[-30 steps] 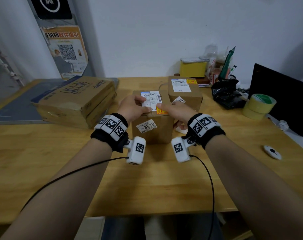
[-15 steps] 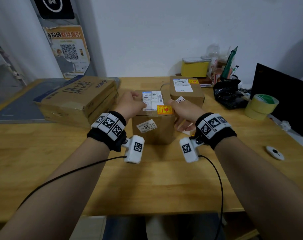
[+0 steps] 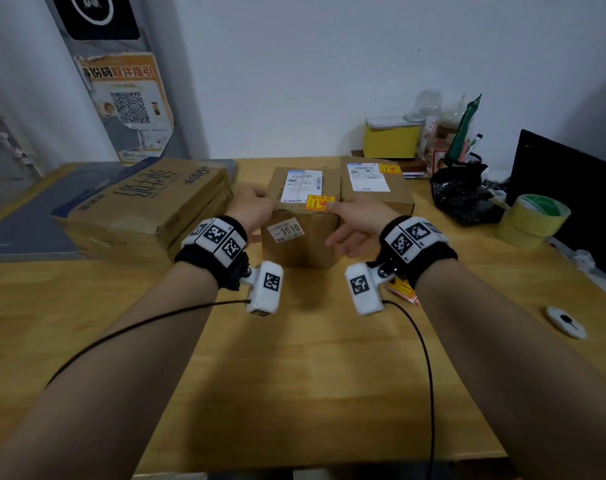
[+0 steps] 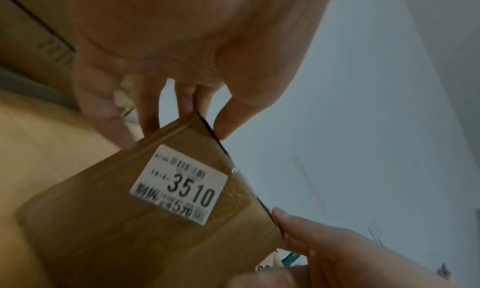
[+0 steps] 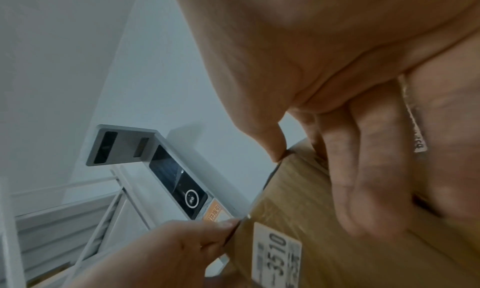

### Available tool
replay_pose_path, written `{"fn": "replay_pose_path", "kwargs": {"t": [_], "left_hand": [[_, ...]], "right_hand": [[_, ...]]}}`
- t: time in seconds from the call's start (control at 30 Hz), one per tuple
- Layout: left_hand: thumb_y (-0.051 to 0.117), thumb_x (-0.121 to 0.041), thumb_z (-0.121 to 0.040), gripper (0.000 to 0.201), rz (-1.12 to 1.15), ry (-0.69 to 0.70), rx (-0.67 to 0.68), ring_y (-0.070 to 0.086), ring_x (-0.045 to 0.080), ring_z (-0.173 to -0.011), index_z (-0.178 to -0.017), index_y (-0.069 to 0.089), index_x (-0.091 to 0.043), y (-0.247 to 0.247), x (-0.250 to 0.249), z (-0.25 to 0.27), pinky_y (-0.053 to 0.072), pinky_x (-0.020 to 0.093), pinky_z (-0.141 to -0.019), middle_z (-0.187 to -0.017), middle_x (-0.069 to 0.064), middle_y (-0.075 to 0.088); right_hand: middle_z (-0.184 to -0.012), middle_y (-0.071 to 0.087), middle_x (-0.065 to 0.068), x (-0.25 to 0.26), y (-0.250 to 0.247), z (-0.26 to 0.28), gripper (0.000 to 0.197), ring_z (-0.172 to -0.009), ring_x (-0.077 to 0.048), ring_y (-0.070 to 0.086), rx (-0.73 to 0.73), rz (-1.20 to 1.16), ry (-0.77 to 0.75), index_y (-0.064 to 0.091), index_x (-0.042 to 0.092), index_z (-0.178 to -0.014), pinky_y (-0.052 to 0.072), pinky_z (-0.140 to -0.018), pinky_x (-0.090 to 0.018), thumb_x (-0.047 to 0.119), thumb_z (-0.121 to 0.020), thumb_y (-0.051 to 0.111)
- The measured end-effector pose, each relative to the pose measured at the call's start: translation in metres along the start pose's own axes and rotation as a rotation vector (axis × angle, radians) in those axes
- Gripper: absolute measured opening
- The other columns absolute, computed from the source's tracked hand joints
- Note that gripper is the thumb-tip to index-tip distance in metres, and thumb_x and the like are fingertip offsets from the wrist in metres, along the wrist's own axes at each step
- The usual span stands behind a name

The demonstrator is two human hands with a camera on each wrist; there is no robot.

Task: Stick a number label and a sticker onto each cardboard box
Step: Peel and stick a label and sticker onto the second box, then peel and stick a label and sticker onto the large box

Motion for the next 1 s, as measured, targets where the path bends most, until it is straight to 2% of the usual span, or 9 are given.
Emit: {"fn": "replay_pose_path", "kwargs": {"t": [0.1, 0.27, 0.37, 0.43, 0.57, 0.67, 0.83, 0.93, 1.0], "left_hand": [[0.052, -0.001, -0.097, 0.034, 0.164, 0.023, -0.032, 0.062, 0.016, -0.089, -0.129, 0.059, -0.01, 0.005, -0.005, -0.018, 0.059, 0.034, -0.07, -0.098, 0.006, 0.063], [0.055, -0.002, -0.092, 0.039, 0.21, 0.087, -0.066, 0.066, 0.019, -0.099, -0.13, 0.06, -0.011, 0.017, -0.009, -0.047, 0.058, 0.037, -0.09, -0.109, 0.009, 0.066], [0.059, -0.011, -0.093, 0.035, 0.205, 0.136, -0.058, 0.067, 0.018, -0.102, -0.128, 0.061, -0.014, 0.026, -0.01, -0.058, 0.056, 0.033, -0.089, -0.114, 0.009, 0.069], [0.059, -0.014, -0.095, 0.032, 0.196, 0.166, -0.059, 0.065, 0.012, -0.095, -0.126, 0.062, -0.013, 0.029, -0.012, -0.061, 0.055, 0.032, -0.088, -0.111, 0.005, 0.069], [0.06, -0.019, -0.094, 0.03, 0.044, 0.265, -0.164, 0.061, 0.009, -0.102, -0.124, 0.065, -0.018, 0.023, -0.016, -0.063, 0.047, 0.025, -0.083, -0.118, -0.005, 0.063], [0.057, -0.016, -0.093, 0.032, -0.128, 0.36, -0.241, 0.053, 0.006, -0.105, -0.123, 0.065, -0.021, 0.012, -0.019, -0.057, 0.041, 0.024, -0.083, -0.119, -0.01, 0.058], [0.058, -0.013, -0.085, 0.035, -0.356, 0.406, -0.328, 0.063, 0.017, -0.081, -0.116, 0.065, -0.027, -0.017, -0.015, -0.047, 0.05, 0.029, -0.074, -0.122, 0.0, 0.065], [0.06, -0.034, -0.076, 0.042, -0.477, 0.362, -0.37, 0.064, 0.024, -0.101, -0.117, 0.065, -0.026, -0.044, -0.01, -0.049, 0.051, 0.039, -0.092, -0.124, 0.003, 0.065], [0.056, -0.054, -0.064, 0.062, -0.639, 0.254, -0.398, 0.053, 0.032, -0.125, -0.119, 0.064, -0.028, -0.061, -0.005, -0.05, 0.037, 0.054, -0.109, -0.133, 0.007, 0.062]], "right_hand": [[-0.095, 0.077, -0.016, 0.004, -0.006, -0.013, 0.046, -0.07, -0.033, 0.074, -0.05, -0.087, -0.021, 0.042, 0.011, -0.144, 0.064, -0.073, -0.047, 0.037, -0.106, 0.049], [-0.11, 0.072, -0.017, 0.01, -0.013, -0.032, 0.036, -0.077, -0.036, 0.076, -0.083, -0.2, -0.034, 0.043, 0.016, -0.135, 0.064, -0.073, -0.053, 0.028, -0.104, 0.054], [-0.119, 0.067, -0.018, 0.011, -0.013, -0.042, 0.043, -0.071, -0.034, 0.074, -0.095, -0.252, -0.045, 0.036, 0.019, -0.141, 0.065, -0.065, -0.046, 0.024, -0.103, 0.055], [-0.12, 0.066, -0.016, 0.012, -0.012, -0.047, 0.041, -0.07, -0.034, 0.073, -0.13, -0.267, -0.058, 0.035, 0.02, -0.137, 0.065, -0.069, -0.049, 0.022, -0.102, 0.055], [-0.101, 0.077, -0.01, 0.019, -0.01, -0.051, 0.022, -0.06, -0.032, 0.071, -0.175, -0.239, -0.127, 0.048, 0.017, -0.125, 0.063, -0.071, -0.052, 0.02, -0.103, 0.05], [-0.099, 0.078, -0.006, 0.027, 0.0, -0.046, 0.023, -0.072, -0.032, 0.077, -0.09, -0.127, -0.139, 0.06, 0.016, -0.123, 0.065, -0.073, -0.05, 0.026, -0.102, 0.055], [-0.104, 0.075, -0.002, 0.039, 0.024, -0.038, 0.025, -0.083, -0.032, 0.078, -0.013, 0.004, -0.124, 0.061, 0.017, -0.122, 0.065, -0.066, -0.041, 0.029, -0.1, 0.057], [-0.103, 0.074, -0.002, 0.046, 0.039, -0.032, 0.025, -0.087, -0.033, 0.078, 0.022, 0.042, -0.133, 0.063, 0.016, -0.121, 0.064, -0.07, -0.043, 0.028, -0.099, 0.057], [-0.102, 0.075, -0.002, 0.051, 0.048, -0.029, 0.026, -0.086, -0.032, 0.078, 0.034, 0.058, -0.139, 0.064, 0.016, -0.121, 0.063, -0.071, -0.043, 0.026, -0.099, 0.056]]}}
Point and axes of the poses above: each hand's wrist, its own z-axis away from the middle knuckle, its own y-axis out of the palm, x = y × z, the point moved 3 cm from there along -z, towards the middle knuckle
